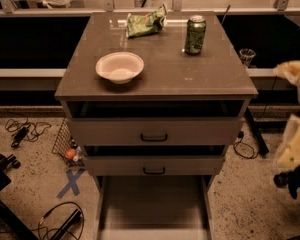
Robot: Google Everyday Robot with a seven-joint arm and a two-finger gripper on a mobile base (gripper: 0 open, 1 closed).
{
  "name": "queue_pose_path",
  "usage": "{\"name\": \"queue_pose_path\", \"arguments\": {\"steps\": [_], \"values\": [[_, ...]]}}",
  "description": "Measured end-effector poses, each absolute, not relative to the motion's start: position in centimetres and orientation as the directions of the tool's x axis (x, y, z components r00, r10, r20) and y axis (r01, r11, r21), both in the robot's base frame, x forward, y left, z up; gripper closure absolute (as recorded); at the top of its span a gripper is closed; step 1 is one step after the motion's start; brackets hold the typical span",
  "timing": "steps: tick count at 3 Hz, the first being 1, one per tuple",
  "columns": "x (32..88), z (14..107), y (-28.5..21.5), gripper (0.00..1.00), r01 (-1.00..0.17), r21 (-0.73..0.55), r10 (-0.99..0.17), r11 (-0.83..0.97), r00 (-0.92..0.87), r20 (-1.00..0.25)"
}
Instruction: Close bottom drawer
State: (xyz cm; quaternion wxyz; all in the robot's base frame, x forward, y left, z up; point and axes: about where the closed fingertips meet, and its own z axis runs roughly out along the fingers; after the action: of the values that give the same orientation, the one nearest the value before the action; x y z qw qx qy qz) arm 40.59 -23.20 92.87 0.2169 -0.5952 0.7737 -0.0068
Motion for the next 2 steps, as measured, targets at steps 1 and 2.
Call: {"name": "queue_pose_path", "arguments": {"steps": [1,2], "values": [[37.8,86.3,-25.4,0.0,-0.903,-0.245,-0.875,0.352,-0.225,-0.429],[34.0,74.0,-28.8,0.0,-0.892,-0.204,-0.825,0.403,-0.258,-0.502]]}}
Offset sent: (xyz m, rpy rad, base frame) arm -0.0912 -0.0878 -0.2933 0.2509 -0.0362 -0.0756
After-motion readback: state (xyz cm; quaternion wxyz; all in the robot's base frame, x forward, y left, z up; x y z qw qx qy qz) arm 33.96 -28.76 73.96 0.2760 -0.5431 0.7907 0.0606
